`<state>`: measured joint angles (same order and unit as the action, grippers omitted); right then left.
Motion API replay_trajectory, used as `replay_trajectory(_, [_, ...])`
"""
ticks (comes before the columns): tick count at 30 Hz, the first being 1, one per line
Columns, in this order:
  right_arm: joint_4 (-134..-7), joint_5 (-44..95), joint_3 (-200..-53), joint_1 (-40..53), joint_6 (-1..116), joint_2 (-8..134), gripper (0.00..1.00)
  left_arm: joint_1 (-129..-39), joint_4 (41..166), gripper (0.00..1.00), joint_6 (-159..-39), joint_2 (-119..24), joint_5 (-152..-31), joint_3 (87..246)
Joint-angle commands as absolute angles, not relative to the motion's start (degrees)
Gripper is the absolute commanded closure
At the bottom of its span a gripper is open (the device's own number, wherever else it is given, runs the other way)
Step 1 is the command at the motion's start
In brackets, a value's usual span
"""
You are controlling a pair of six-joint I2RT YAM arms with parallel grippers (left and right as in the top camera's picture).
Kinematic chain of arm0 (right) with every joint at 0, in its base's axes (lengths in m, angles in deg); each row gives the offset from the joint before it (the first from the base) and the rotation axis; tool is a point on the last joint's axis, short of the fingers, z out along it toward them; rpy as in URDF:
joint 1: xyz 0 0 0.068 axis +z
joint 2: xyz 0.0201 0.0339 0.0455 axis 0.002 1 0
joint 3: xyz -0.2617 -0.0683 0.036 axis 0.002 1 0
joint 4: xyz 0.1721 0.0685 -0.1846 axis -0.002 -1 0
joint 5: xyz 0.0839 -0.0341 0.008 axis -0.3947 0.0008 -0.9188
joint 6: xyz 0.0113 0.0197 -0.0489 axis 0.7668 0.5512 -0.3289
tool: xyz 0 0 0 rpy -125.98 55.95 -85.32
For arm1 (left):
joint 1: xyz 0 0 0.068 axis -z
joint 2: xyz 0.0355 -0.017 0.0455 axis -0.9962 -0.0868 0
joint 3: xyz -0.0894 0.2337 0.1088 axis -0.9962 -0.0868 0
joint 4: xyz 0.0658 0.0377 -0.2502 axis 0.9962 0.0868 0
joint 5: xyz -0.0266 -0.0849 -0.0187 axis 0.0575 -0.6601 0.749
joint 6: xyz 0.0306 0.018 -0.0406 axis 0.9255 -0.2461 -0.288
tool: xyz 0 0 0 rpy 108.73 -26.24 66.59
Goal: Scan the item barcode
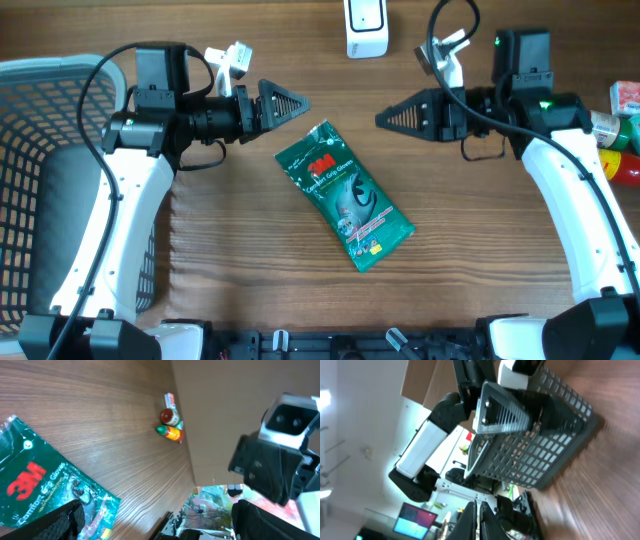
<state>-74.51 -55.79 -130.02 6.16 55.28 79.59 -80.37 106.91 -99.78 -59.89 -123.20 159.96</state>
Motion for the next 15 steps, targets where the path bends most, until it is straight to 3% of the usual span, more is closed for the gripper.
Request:
replay_trajectory(1, [-72.28, -59.04, -130.67, 6.05, 60.48, 77.80, 0.95, -80.61, 106.60, 0.03, -98.60, -60.22, -126.48, 159.87])
replay_trajectory(2, [-73.03, -55.31, -130.59, 6.05, 58.32, 77.78, 0.93, -80.81, 106.49, 0.02, -98.62, -60.22, -124.97, 159.87])
replay_trajectory(4, [-79.48, -37.58, -130.50, 6.07, 56.72, 77.80, 0.64, -81.33, 106.62, 0.00, -98.64, -60.22, -120.62, 159.87])
replay_trajectory(5, [-87.43, -12.34, -130.50, 6.97, 55.06, 77.80, 0.09, -81.95, 107.28, 0.00, -98.66, -60.22, -117.82, 159.87])
replay_trajectory(6, [-92.94, 7.69, -130.46, 8.74, 56.07, 78.04, 0.00, -82.45, 108.28, 0.00, -99.16, -60.22, -114.78, 159.87])
replay_trajectory(7, [-96.70, 17.65, -130.46, 11.14, 56.55, 78.10, 0.00, -82.93, 109.79, 0.00, -100.74, -60.22, -110.15, 159.87])
replay_trajectory(8, [-97.51, 17.39, -130.46, 13.61, 56.11, 77.99, 0.00, -83.06, 113.27, 0.00, -105.94, -60.22, -97.15, 159.87])
replay_trajectory(10, [-97.46, 14.81, -130.35, 17.28, 56.18, 78.10, 0.00, -82.76, 117.31, 0.00, -111.08, -60.22, -85.69, 159.87])
replay_trajectory(15, [-91.02, 35.22, -120.49, 33.20, 56.11, 78.34, 0.00, -82.95, 120.87, 0.00, -115.64, -60.22, -78.57, 159.87])
